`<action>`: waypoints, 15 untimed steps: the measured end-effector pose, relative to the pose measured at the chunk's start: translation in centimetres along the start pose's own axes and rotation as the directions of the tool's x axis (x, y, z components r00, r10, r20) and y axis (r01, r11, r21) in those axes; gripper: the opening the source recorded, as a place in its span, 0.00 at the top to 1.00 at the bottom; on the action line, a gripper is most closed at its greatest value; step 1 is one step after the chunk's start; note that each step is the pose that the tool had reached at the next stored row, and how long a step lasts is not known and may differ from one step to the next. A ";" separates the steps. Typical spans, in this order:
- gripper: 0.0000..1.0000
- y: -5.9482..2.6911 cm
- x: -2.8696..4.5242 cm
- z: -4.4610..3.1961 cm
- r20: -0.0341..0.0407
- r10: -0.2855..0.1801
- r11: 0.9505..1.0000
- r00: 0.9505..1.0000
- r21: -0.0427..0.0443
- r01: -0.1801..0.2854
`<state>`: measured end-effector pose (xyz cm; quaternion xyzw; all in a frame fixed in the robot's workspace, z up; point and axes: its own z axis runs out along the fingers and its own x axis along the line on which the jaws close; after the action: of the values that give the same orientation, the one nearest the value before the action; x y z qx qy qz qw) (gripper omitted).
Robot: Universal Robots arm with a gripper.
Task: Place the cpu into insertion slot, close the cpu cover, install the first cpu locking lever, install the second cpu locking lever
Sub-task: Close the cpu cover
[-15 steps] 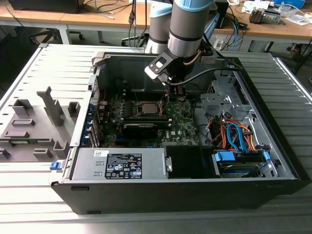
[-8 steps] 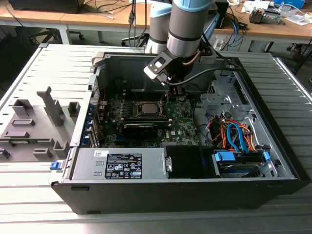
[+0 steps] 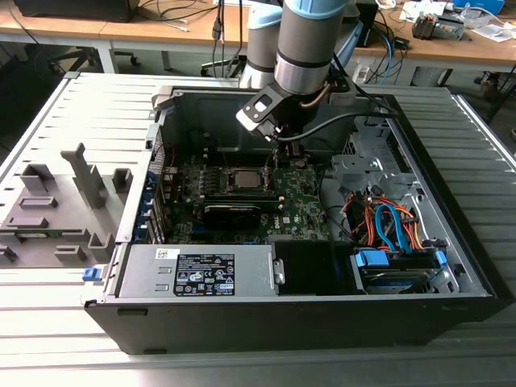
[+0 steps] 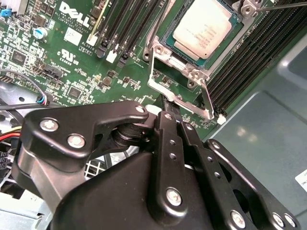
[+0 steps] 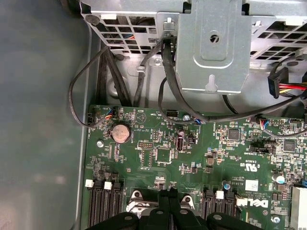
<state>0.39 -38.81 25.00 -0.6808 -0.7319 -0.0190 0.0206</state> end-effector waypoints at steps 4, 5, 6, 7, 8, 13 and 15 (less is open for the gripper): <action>0.89 -0.14 0.01 0.00 0.000 0.000 1.000 1.000 0.000 0.000; 0.89 -0.17 0.01 0.00 0.000 0.000 1.000 1.000 0.000 0.000; 0.89 -0.20 0.01 0.00 0.000 0.000 1.000 1.000 0.000 0.000; 0.89 -0.22 0.02 0.00 0.000 0.000 1.000 1.000 0.000 0.000; 0.89 -0.26 0.02 0.00 0.000 0.000 1.000 1.000 0.000 0.000; 0.89 -0.39 0.03 0.00 0.000 0.000 1.000 1.000 0.000 0.000; 0.89 -0.43 0.03 0.00 0.000 0.000 1.000 1.000 0.000 0.000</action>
<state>-0.04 -38.81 25.00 -0.6808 -0.7319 -0.0189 0.0206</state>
